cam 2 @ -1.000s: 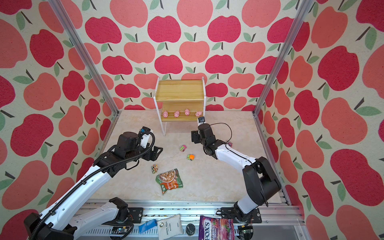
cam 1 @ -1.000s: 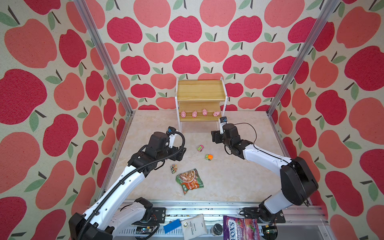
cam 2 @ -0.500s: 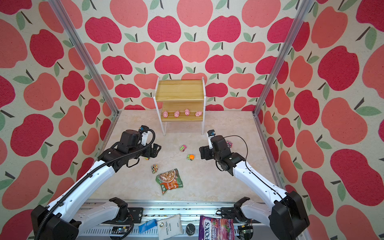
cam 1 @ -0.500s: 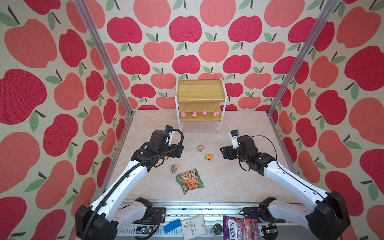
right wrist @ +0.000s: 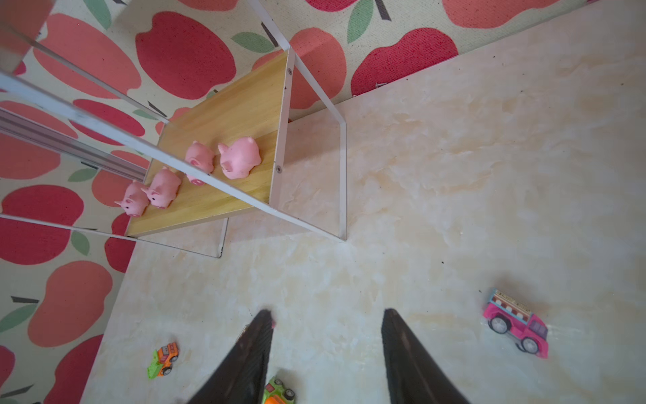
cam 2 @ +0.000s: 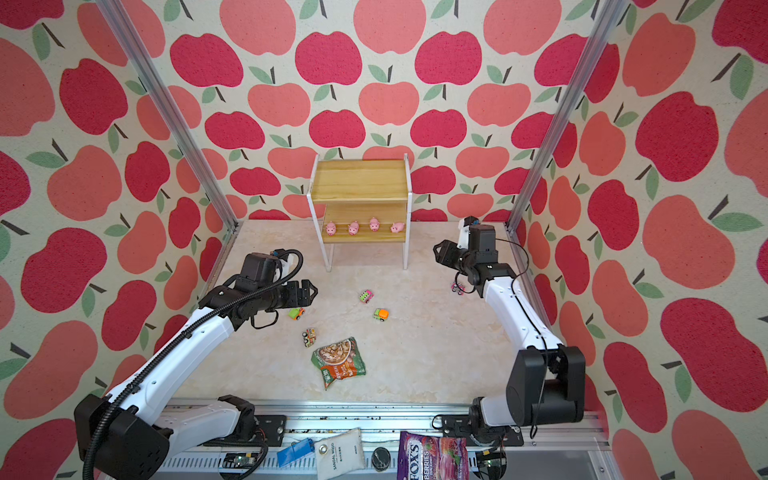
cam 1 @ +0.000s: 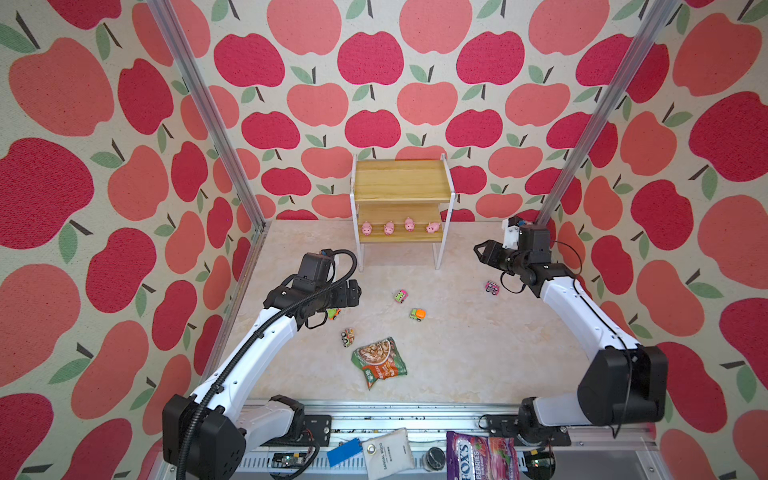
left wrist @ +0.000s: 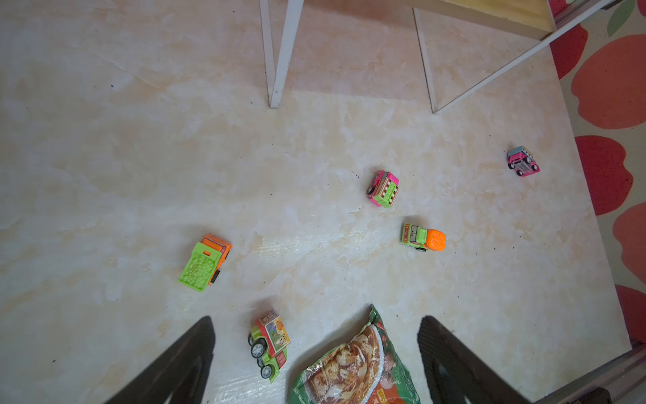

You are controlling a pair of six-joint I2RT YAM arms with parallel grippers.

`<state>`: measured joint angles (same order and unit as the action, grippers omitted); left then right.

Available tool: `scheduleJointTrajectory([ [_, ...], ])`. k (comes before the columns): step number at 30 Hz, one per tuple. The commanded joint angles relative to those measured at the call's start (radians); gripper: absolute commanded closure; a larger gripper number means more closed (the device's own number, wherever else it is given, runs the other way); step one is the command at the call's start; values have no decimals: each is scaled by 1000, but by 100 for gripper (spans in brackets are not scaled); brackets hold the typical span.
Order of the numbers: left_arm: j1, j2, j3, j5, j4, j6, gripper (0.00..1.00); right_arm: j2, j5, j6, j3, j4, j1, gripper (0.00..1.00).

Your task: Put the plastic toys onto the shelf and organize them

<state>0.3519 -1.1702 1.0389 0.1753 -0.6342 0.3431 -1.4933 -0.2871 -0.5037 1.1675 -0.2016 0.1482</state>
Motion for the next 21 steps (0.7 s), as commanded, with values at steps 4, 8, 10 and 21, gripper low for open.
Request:
scheduleJointTrajectory([
  [4,-19,56,88,33,-165,-119,29,-154,-225,-87,216,4,-29,86],
  [8,-30,38,82,50,-155,-190,59,-240,-260,-66,348,-70,-35,100],
  [10,-30,28,77,101,-126,-210,73,-280,-291,-70,397,-82,-35,100],
  [21,-25,18,60,289,30,-292,100,-529,-394,-20,719,-247,-29,100],
])
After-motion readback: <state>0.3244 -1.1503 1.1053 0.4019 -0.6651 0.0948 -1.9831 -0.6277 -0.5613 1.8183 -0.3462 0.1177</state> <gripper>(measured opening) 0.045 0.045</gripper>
